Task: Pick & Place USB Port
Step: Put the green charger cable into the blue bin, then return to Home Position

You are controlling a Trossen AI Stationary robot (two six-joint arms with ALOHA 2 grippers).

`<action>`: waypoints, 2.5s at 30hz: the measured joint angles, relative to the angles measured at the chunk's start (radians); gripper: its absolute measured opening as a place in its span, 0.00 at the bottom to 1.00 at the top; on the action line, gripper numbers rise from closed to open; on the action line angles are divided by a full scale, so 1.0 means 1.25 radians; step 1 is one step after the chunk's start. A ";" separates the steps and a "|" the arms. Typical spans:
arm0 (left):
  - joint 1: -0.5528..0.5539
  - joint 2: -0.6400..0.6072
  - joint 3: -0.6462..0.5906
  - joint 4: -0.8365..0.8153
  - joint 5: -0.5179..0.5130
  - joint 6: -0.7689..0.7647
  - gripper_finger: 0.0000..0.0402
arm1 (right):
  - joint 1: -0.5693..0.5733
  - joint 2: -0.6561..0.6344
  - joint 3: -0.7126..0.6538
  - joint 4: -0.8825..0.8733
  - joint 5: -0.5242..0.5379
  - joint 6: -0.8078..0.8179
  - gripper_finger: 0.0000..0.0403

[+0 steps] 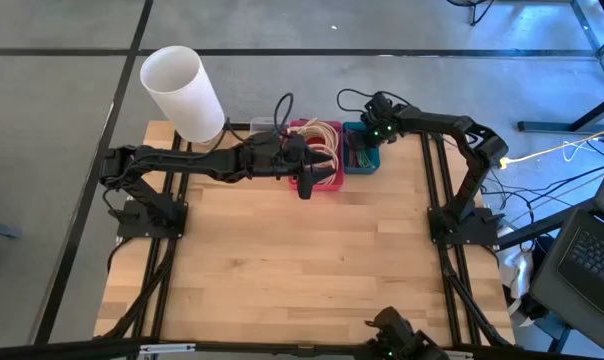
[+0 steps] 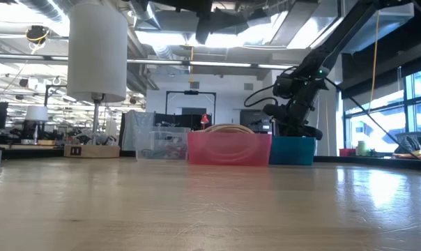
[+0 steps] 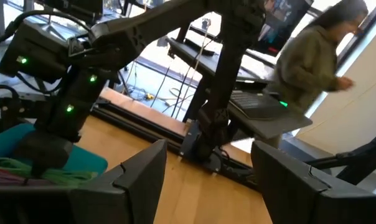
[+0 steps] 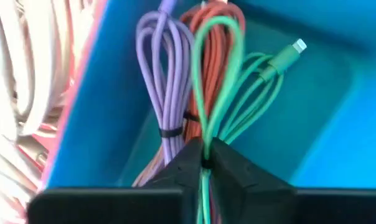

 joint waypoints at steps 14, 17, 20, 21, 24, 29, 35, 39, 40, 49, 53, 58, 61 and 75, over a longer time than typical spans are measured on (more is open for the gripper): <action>0.000 0.000 0.000 0.006 0.000 0.019 0.57 | 0.007 -0.001 0.124 -0.091 -0.014 -0.046 0.55; 0.000 0.000 0.000 0.006 0.000 0.037 0.57 | 0.022 -0.028 0.137 -0.104 -0.012 -0.066 0.57; 0.000 0.000 0.000 0.009 -0.007 0.077 0.57 | 0.043 -0.092 0.139 -0.094 0.002 -0.071 0.56; 0.000 0.000 0.000 0.012 -0.007 0.095 0.57 | 0.050 -0.117 0.139 -0.092 0.010 -0.077 0.55; 0.000 0.000 0.000 0.023 -0.007 0.144 0.57 | 0.066 -0.205 0.139 -0.097 0.036 -0.086 0.53; 0.005 -0.024 0.000 0.028 -0.006 0.156 0.57 | 0.077 -0.385 0.139 -0.106 0.058 -0.084 0.50; 0.023 -0.115 0.000 -0.020 0.023 0.190 0.57 | 0.116 -0.586 0.140 -0.111 0.026 -0.069 0.48; 0.034 -0.224 0.001 -0.188 0.029 0.222 0.57 | 0.168 -0.701 0.140 -0.141 -0.026 -0.079 0.48; 0.036 -0.253 0.001 -0.233 0.020 0.228 0.57 | 0.182 -0.727 0.140 -0.159 -0.032 -0.083 0.48; 0.011 -0.481 0.001 -0.524 -0.114 0.201 0.57 | 0.275 -0.923 0.112 -0.259 -0.035 -0.057 0.48; -0.017 -0.556 0.001 -0.603 -0.178 0.166 0.57 | 0.294 -1.018 0.063 -0.202 -0.037 -0.028 0.45; -0.053 -0.617 0.001 -0.676 -0.247 0.116 0.57 | 0.298 -1.130 -0.040 -0.107 -0.086 0.027 0.37; -0.076 -0.644 0.001 -0.742 -0.304 0.078 0.57 | 0.298 -1.189 -0.115 -0.062 -0.099 0.066 0.31; -0.156 -0.754 -0.288 -0.726 -0.384 -0.105 0.30 | 0.298 -1.335 -0.427 0.251 -0.182 0.193 0.02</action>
